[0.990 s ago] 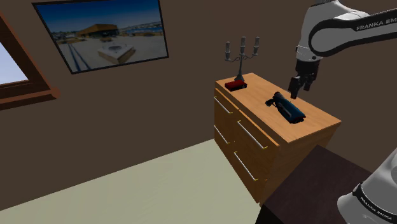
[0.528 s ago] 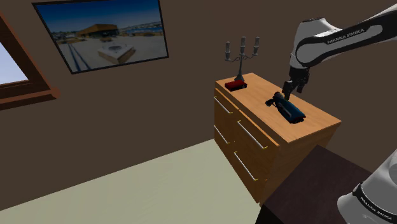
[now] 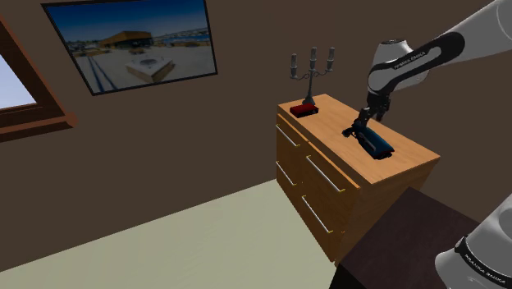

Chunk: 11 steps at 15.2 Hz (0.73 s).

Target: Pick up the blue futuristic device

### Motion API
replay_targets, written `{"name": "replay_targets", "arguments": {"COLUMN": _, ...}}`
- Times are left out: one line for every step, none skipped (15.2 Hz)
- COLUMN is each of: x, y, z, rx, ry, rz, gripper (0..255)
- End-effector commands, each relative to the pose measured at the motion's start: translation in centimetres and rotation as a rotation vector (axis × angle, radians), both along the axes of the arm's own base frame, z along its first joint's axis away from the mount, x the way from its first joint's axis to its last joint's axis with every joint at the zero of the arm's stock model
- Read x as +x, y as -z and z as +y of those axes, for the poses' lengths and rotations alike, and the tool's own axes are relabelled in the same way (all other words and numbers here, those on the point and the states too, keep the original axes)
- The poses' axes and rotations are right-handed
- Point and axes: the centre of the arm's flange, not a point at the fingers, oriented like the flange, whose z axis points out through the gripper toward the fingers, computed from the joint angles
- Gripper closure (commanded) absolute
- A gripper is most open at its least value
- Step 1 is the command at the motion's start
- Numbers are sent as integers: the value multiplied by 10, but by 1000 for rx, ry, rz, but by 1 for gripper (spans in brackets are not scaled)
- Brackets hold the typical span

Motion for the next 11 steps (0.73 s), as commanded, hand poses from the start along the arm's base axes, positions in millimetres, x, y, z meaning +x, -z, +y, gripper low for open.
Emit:
{"name": "replay_targets", "arguments": {"x": 13, "y": 16, "z": -16, "rx": -6, "ry": 11, "rz": -10, "gripper": 0}}
{"name": "replay_targets", "arguments": {"x": 18, "y": 23, "z": -25, "rx": -8, "ry": 16, "rz": -14, "gripper": 0}}
{"name": "replay_targets", "arguments": {"x": 24, "y": 30, "z": -34, "rx": -10, "ry": 21, "rz": -19, "gripper": 0}}
{"name": "replay_targets", "arguments": {"x": 30, "y": 36, "z": -43, "rx": -13, "ry": 27, "rz": -23, "gripper": 0}}
{"name": "replay_targets", "arguments": {"x": 36, "y": 43, "z": -53, "rx": -15, "ry": 32, "rz": -28, "gripper": 0}}
{"name": "replay_targets", "arguments": {"x": 42, "y": 50, "z": -62, "rx": -17, "ry": 37, "rz": -32, "gripper": 0}}
{"name": "replay_targets", "arguments": {"x": 48, "y": 56, "z": -71, "rx": -19, "ry": 43, "rz": -37, "gripper": 0}}
{"name": "replay_targets", "arguments": {"x": 53, "y": 63, "z": -80, "rx": -22, "ry": 48, "rz": -41, "gripper": 0}}
{"name": "replay_targets", "arguments": {"x": 59, "y": 69, "z": -90, "rx": -24, "ry": 53, "rz": -46, "gripper": 0}}
{"name": "replay_targets", "arguments": {"x": 64, "y": 74, "z": -97, "rx": -26, "ry": 58, "rz": -49, "gripper": 0}}
{"name": "replay_targets", "arguments": {"x": 64, "y": 80, "z": -97, "rx": -26, "ry": 58, "rz": -49, "gripper": 0}}
